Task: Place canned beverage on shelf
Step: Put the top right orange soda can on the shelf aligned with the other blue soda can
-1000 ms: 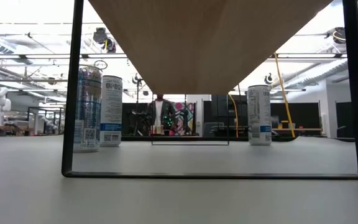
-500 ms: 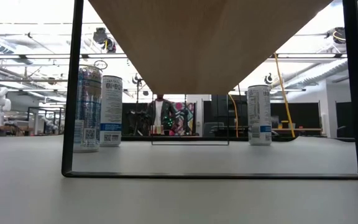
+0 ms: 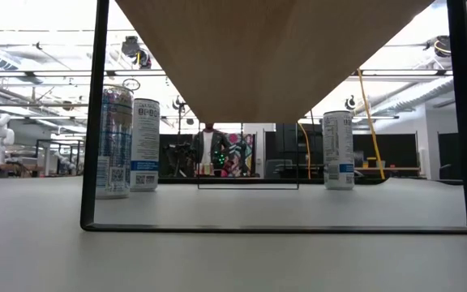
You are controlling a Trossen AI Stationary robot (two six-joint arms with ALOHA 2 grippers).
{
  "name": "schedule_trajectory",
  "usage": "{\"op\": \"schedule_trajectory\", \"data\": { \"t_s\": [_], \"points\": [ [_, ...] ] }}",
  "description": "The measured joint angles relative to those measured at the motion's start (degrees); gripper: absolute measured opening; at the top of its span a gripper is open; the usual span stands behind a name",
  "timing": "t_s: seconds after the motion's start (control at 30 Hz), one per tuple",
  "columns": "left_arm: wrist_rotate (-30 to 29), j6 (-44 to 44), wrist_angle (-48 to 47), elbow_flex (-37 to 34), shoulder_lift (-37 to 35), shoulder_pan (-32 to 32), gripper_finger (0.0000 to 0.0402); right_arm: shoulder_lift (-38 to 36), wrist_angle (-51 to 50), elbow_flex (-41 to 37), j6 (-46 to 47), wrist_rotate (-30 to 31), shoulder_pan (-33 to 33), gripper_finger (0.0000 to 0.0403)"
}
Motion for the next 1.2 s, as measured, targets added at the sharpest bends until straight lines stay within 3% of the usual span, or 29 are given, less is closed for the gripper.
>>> {"op": "schedule_trajectory", "data": {
  "t_s": [0.33,0.63,0.87,1.2],
  "points": [
    [0.2,4.17,0.49,-0.01,-0.41,-1.26,0.0287,-0.23,-1.31,0.0,13.65,0.06,0.02,0.0315],
    [0.56,9.2,4.36,-0.05,-2.87,-3.41,0.0286,-0.27,-3.7,0.02,19.09,-1.16,-0.31,0.0312],
    [-0.88,9.27,10.21,-0.05,-3.2,-3.46,0.0286,-0.07,8.58,0.02,22.3,-8.99,-0.2,0.0312],
    [0.95,10.48,23.29,0.06,0.92,-3.46,0.0286,0.19,21.02,0.04,26.53,-9.07,-0.04,0.0311]
  ]
}}
